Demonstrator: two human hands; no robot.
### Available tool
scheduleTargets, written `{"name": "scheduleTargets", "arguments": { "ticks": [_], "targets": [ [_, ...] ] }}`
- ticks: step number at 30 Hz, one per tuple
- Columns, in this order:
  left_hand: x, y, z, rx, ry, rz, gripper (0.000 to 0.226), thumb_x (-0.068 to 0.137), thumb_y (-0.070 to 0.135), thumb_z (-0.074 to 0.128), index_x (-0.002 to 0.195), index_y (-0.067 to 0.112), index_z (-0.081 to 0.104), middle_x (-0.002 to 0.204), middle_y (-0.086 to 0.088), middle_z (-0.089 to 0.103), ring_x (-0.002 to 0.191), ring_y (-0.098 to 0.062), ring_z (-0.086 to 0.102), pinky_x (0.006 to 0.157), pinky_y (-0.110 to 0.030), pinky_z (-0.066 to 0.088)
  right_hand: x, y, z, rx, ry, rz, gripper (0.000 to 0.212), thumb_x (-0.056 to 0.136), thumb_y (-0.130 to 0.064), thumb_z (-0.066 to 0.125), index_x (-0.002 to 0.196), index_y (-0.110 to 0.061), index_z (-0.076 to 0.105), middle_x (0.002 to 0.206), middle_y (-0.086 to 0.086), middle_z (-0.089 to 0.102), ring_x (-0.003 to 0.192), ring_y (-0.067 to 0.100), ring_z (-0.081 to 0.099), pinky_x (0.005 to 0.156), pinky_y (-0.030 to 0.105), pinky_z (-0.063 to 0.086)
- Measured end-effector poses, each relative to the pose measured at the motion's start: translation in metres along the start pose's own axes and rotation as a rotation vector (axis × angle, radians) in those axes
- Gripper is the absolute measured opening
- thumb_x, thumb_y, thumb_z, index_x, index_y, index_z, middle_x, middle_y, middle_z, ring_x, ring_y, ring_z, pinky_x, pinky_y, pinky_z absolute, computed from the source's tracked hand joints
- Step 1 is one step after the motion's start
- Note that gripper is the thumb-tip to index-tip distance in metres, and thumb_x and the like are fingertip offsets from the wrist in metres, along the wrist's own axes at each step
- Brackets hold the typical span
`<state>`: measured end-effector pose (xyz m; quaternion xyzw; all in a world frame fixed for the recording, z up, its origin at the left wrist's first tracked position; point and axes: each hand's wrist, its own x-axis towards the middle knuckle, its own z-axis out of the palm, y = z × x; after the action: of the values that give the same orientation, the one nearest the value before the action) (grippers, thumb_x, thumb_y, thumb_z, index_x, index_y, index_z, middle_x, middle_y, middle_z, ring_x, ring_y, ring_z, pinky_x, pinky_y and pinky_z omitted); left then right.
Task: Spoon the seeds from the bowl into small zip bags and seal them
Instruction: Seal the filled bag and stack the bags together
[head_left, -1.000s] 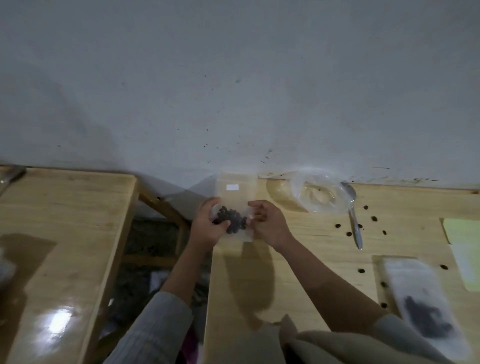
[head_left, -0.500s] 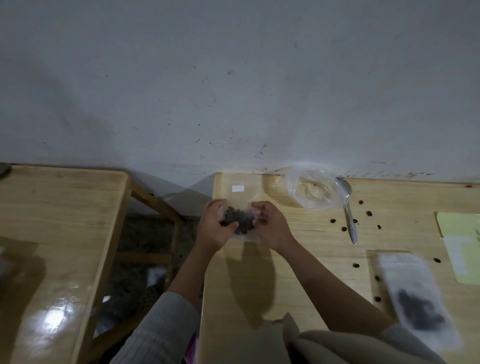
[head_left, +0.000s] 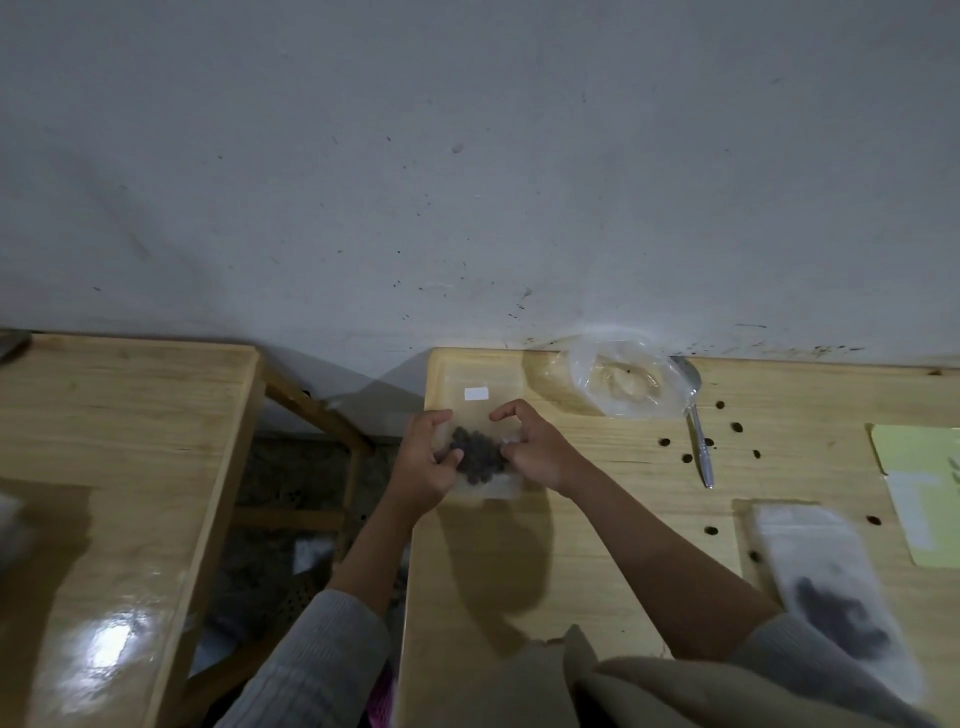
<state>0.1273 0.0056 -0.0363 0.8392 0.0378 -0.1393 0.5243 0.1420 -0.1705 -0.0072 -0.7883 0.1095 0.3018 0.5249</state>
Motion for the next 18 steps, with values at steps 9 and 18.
{"name": "scheduleTargets", "arguments": {
  "ticks": [9, 18],
  "targets": [
    [0.013, 0.011, 0.002, 0.108, -0.011, 0.088, 0.060, 0.086, -0.002, 0.062, 0.139, 0.005, 0.035, 0.140, -0.007, 0.028, 0.124, -0.013, 0.034, 0.104, -0.021, 0.036, 0.000, 0.008, -0.003, -0.042, 0.260, -0.114, 0.040, 0.082, 0.005, 0.053, 0.114, -0.020, 0.050, 0.083, 0.000, 0.053, 0.077, 0.021, 0.057, 0.057, 0.023, 0.044],
    [0.022, 0.010, 0.002, 0.374, 0.023, 0.148, 0.068, 0.076, 0.015, 0.077, 0.135, 0.008, 0.045, 0.137, -0.007, 0.044, 0.126, -0.022, 0.043, 0.102, -0.021, 0.030, -0.004, 0.020, 0.004, -0.133, 0.484, -0.201, 0.031, 0.080, 0.007, 0.059, 0.108, -0.007, 0.062, 0.087, 0.002, 0.059, 0.078, 0.014, 0.056, 0.064, 0.006, 0.041]
  ]
}}
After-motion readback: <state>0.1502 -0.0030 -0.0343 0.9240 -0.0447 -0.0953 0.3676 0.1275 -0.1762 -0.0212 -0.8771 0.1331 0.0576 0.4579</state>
